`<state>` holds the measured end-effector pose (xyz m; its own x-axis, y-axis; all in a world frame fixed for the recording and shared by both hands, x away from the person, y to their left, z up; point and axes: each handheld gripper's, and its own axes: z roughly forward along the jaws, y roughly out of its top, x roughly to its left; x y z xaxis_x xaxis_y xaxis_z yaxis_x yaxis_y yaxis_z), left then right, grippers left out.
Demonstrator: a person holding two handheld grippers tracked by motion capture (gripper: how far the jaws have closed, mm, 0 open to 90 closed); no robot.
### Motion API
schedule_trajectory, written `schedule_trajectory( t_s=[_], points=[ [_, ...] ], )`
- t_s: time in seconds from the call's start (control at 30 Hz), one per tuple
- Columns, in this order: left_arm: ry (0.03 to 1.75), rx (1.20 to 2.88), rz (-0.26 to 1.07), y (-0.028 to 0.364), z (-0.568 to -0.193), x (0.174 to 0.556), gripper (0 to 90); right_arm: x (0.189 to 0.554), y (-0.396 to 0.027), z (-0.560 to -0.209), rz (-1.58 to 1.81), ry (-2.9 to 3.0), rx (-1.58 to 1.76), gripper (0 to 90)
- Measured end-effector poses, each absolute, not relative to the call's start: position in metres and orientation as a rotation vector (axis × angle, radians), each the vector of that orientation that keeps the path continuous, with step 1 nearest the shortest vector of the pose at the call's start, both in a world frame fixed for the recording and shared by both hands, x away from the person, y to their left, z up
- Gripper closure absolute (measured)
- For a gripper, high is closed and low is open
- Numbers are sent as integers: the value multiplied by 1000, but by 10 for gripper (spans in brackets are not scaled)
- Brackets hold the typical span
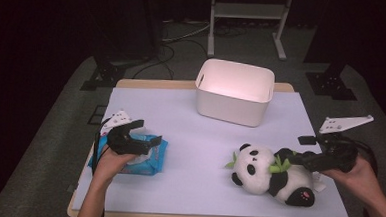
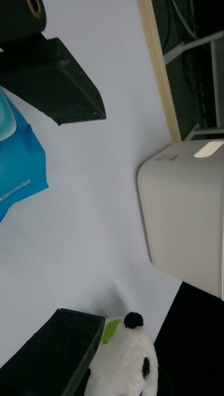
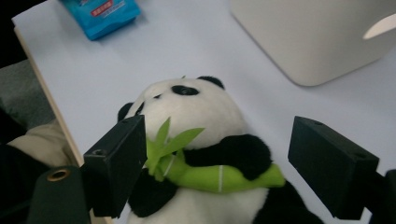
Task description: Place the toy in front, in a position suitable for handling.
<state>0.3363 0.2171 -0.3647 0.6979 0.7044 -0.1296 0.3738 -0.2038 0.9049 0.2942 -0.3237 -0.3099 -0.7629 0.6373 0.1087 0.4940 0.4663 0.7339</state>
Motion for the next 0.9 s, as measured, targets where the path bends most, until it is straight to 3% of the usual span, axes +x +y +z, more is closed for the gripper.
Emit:
schedule_trajectory(
  t_s=[0.7, 0.9],
  points=[
    [849, 1818, 385, 218, -364, 336, 24, 287, -288, -337, 1031, 2744, 843, 229],
    [852, 1814, 387, 219, -364, 336, 23, 291, -283, -344, 1001, 2759, 833, 315]
  ],
)
